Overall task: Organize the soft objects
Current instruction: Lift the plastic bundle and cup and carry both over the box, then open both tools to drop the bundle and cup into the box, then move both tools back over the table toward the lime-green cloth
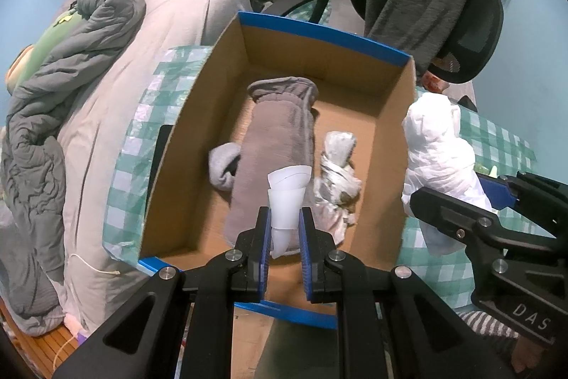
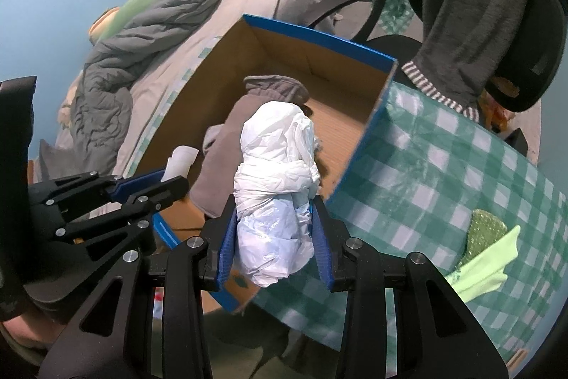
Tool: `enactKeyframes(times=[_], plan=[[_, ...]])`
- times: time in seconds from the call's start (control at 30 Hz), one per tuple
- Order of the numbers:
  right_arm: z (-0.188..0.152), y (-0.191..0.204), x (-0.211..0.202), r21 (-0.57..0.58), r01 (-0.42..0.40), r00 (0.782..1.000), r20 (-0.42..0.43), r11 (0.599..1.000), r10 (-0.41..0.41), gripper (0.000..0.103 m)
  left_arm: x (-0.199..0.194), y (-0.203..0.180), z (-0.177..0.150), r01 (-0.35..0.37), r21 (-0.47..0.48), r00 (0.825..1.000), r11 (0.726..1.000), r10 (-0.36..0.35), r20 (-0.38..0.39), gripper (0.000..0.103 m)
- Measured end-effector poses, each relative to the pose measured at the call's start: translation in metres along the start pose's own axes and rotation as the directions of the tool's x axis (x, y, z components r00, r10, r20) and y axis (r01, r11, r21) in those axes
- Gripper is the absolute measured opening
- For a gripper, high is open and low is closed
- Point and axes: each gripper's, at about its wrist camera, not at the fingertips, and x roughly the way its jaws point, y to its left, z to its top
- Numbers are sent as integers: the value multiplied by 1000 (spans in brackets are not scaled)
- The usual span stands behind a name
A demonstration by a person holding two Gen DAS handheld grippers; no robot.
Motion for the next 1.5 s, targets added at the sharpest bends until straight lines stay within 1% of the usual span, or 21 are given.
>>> enactKeyframes(times=[0.4, 0.67, 0.73, 0.83, 0.9, 0.93, 0.97, 1.0, 1.03, 1.07, 1.2, 1.4, 1.5], plan=[[21, 15, 21, -6, -7, 1000, -18, 1000, 7, 37, 11, 21, 11, -20, -1, 1000, 1000, 20, -6, 15], [30, 23, 29, 0, -11, 1000, -25, 1000, 11, 37, 18, 27, 18, -26, 9, 999, 1000, 27, -18, 16], [32, 23, 30, -1, -13, 1000, -26, 1000, 13, 38, 20, 28, 18, -25, 11, 999, 1000, 25, -22, 16], [33, 24, 32, 9, -6, 1000, -26, 1000, 6, 43, 22, 28, 18, -29, 15, 999, 999, 30, -30, 18], [34, 22, 32, 24, 3, 1000, -25, 1000, -2, 44, 23, 28, 18, -31, 18, 999, 999, 32, -37, 23], [33, 21, 32, 29, 3, 1000, -26, 1000, -2, 45, 23, 28, 18, -32, 20, 999, 999, 32, -37, 29], [33, 20, 33, 35, 6, 1000, -27, 999, -5, 47, 22, 28, 17, -34, 24, 999, 999, 35, -30, 35], [32, 20, 32, 39, 12, 1000, -25, 999, -11, 52, 21, 27, 17, -39, 29, 999, 999, 40, -26, 38], [31, 19, 31, 44, 16, 1000, -22, 999, -15, 54, 20, 27, 16, -43, 35, 999, 998, 44, -21, 40], [31, 18, 30, 48, 18, 1000, -20, 999, -17, 57, 20, 27, 16, -46, 38, 999, 998, 46, -19, 40], [28, 13, 26, 68, 25, 1000, -16, 997, -24, 61, 19, 26, 15, -51, 41, 998, 998, 52, -22, 42], [23, 4, 16, 98, 36, 999, -7, 995, -36, 61, 12, 23, 14, -57, 49, 998, 997, 58, -10, 43], [20, 0, 12, 113, 40, 999, -5, 993, -39, 61, 7, 18, 14, -57, 55, 998, 997, 57, 0, 46]])
